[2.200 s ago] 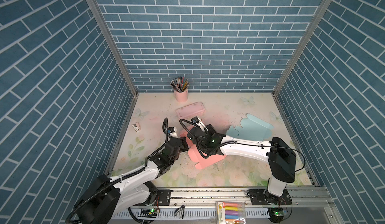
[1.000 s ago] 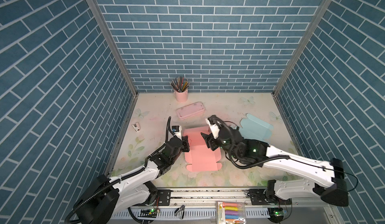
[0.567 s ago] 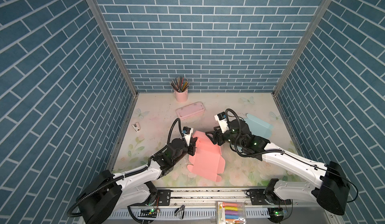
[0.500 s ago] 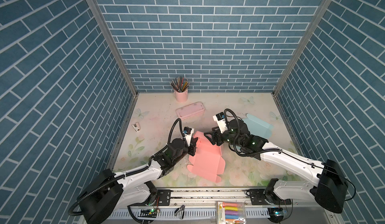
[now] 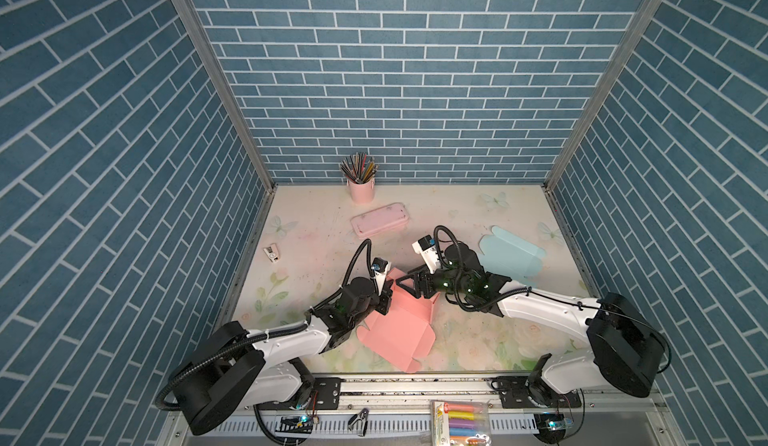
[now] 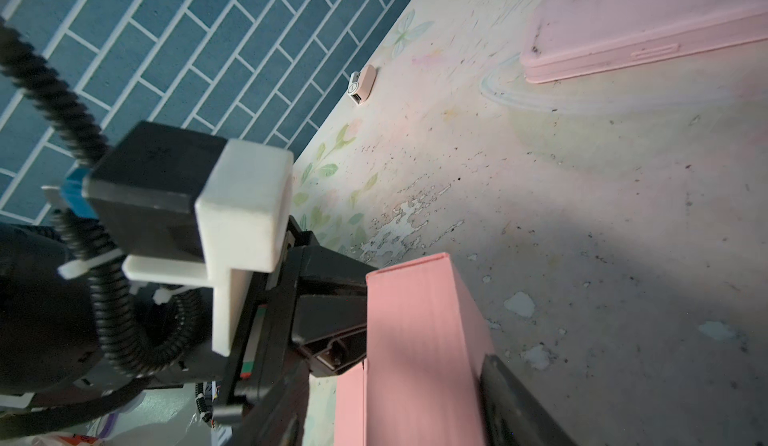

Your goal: Fold the paper box

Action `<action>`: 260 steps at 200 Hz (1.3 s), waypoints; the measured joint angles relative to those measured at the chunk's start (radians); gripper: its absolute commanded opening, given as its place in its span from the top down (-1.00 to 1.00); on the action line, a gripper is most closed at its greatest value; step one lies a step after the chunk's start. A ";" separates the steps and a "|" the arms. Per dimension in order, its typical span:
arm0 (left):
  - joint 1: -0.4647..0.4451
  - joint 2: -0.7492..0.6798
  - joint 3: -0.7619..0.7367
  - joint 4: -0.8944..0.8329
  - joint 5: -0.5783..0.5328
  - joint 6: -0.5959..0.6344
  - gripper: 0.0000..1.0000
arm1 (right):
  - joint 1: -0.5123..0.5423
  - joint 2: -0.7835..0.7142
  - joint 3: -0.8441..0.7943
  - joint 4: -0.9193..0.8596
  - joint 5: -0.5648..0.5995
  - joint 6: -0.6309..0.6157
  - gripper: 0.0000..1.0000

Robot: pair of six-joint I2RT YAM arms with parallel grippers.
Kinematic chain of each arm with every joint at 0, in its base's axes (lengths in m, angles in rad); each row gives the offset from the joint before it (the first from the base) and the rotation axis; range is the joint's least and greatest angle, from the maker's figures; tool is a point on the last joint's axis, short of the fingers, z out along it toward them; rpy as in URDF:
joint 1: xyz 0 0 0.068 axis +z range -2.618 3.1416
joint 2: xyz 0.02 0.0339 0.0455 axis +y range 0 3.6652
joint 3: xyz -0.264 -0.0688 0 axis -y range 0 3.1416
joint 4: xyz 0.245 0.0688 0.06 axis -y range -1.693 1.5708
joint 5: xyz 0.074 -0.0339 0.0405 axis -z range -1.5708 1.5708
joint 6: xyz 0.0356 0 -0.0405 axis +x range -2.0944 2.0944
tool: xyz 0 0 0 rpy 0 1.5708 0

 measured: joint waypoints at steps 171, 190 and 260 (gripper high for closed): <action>-0.031 0.114 -0.018 0.132 -0.091 -0.012 0.36 | 0.007 0.005 -0.023 -0.114 0.083 -0.031 -0.33; -0.040 0.112 -0.023 0.132 -0.099 -0.015 0.35 | 0.013 0.004 -0.007 -0.162 0.118 -0.052 -0.33; -0.077 0.002 -0.055 0.043 -0.137 -0.075 0.33 | 0.034 0.004 0.018 -0.231 0.168 -0.103 -0.35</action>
